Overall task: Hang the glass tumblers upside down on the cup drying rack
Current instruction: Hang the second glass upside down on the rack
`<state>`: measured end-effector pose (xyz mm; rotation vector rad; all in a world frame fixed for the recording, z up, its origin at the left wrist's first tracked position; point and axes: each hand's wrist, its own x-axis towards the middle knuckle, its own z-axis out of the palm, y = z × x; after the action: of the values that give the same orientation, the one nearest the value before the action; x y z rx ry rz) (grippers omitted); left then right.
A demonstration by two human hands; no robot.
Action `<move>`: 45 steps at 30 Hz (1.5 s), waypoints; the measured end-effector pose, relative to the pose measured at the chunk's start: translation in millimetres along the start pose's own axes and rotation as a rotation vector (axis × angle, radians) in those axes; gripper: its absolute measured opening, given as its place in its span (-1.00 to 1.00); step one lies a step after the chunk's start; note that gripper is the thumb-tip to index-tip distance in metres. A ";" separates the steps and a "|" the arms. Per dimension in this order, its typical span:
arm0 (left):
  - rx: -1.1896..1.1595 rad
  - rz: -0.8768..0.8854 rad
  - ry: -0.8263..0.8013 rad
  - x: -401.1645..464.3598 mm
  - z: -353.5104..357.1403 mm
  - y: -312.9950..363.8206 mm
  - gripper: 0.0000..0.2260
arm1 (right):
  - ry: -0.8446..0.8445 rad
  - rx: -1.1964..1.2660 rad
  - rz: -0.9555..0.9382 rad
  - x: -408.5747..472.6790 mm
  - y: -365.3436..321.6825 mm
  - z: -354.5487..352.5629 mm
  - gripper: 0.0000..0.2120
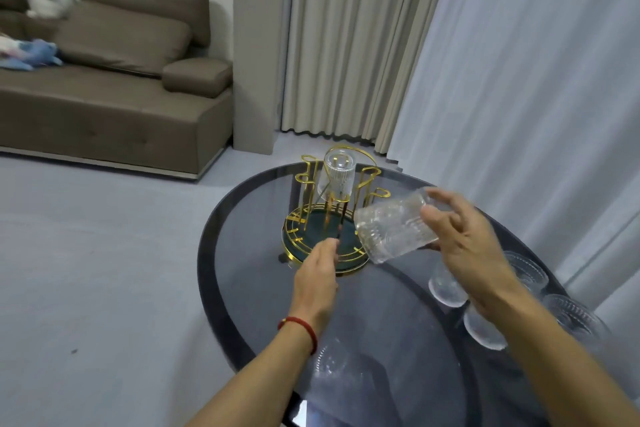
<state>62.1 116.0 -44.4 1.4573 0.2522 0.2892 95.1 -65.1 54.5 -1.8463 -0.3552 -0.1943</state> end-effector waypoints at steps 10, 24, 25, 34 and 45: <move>1.225 0.342 -0.100 25.8 -18.1 -77.8 -0.39 | 0.107 -0.111 -0.152 148.4 -94.1 69.9 -0.47; 1.195 0.362 -0.054 30.2 -13.6 -86.9 -0.40 | -0.197 -0.706 -0.149 207.5 -70.3 148.9 -0.41; 1.196 0.362 -0.053 30.3 -13.3 -87.0 -0.40 | -0.217 -0.717 -0.146 208.6 -66.6 149.6 -0.41; 1.196 0.372 -0.040 28.5 -13.5 -86.3 -0.43 | -0.459 -1.104 -0.191 204.4 -37.9 160.2 -0.31; 1.246 0.359 -0.027 27.0 -12.6 -85.0 -0.40 | -0.245 -1.075 -0.418 163.2 -28.8 133.9 -0.51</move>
<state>86.6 129.4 -130.1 2.7493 0.1341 0.4297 232.5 93.6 91.0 -2.8430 -0.9378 -0.5185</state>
